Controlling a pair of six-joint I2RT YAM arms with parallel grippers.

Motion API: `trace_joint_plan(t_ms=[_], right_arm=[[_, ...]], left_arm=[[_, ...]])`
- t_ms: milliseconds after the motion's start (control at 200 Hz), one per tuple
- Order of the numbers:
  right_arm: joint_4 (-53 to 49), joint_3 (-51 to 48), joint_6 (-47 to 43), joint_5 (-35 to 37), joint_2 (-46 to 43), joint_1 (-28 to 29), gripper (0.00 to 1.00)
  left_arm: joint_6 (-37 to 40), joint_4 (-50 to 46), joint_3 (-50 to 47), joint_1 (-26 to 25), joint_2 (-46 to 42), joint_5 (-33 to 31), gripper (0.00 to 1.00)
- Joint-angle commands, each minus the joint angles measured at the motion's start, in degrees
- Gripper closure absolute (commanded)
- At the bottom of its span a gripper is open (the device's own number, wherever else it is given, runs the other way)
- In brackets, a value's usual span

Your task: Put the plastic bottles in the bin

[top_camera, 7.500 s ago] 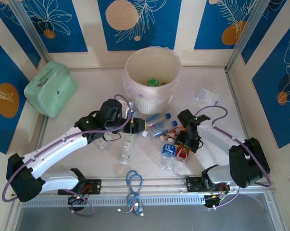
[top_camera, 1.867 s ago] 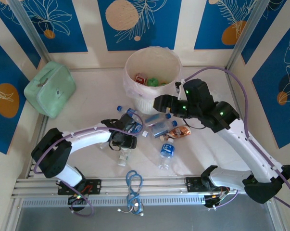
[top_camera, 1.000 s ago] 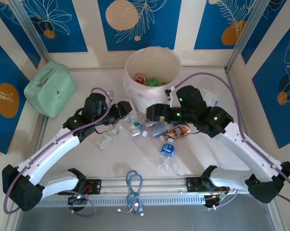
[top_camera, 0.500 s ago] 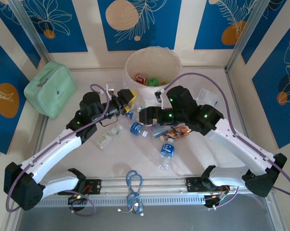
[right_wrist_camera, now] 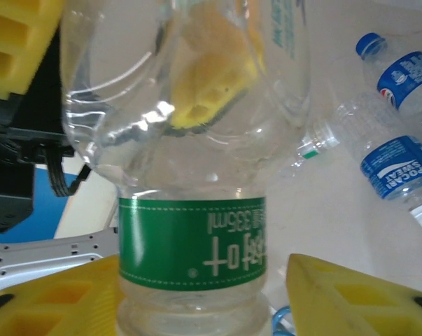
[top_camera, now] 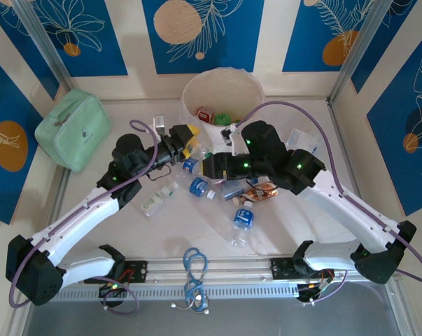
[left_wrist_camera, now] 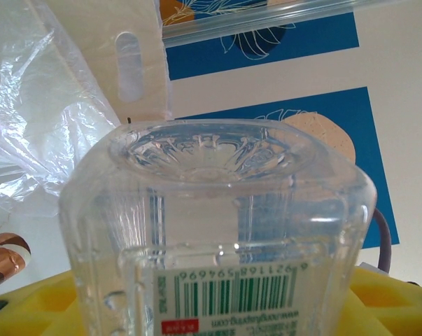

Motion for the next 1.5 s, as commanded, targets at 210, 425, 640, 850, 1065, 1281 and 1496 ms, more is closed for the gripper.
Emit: trace_joint_plan(t_ms=[210, 425, 640, 850, 1065, 1281, 1496], right_arm=[[-0.9, 3.1, -1.2, 0.3, 0.4, 0.5, 0.63], [-2.7, 6.9, -2.8, 2.3, 1.0, 0.3, 0.67], [-4.6, 13.0, -4.4, 4.5, 3.6, -2.6, 0.68], [-6.3, 20.6, -5.1, 3.7, 8.6, -8.9, 0.68], [-10.9, 31.5, -5.2, 3.0, 17.3, -14.8, 0.68], [-15.7, 41.1, -4.6, 3.0, 26.3, -18.6, 0.68], [-17.5, 45.8, -5.4, 1.5, 32.4, -19.7, 0.67]], left_arm=[[0.7, 2.3, -0.2, 0.7, 0.1, 1.7, 0.32], [10.9, -10.1, 5.2, 1.8, -2.7, 0.7, 0.01], [32.6, -42.4, 18.4, 2.3, -4.7, -13.1, 0.00], [44.4, -60.8, 24.0, 2.3, -3.4, -30.0, 0.00], [52.1, -65.8, 20.4, 2.3, -2.1, -33.3, 0.00], [54.4, -66.2, 12.3, 2.6, -2.0, -34.0, 0.00], [55.6, -65.3, 6.4, 3.0, -1.0, -33.0, 0.01]])
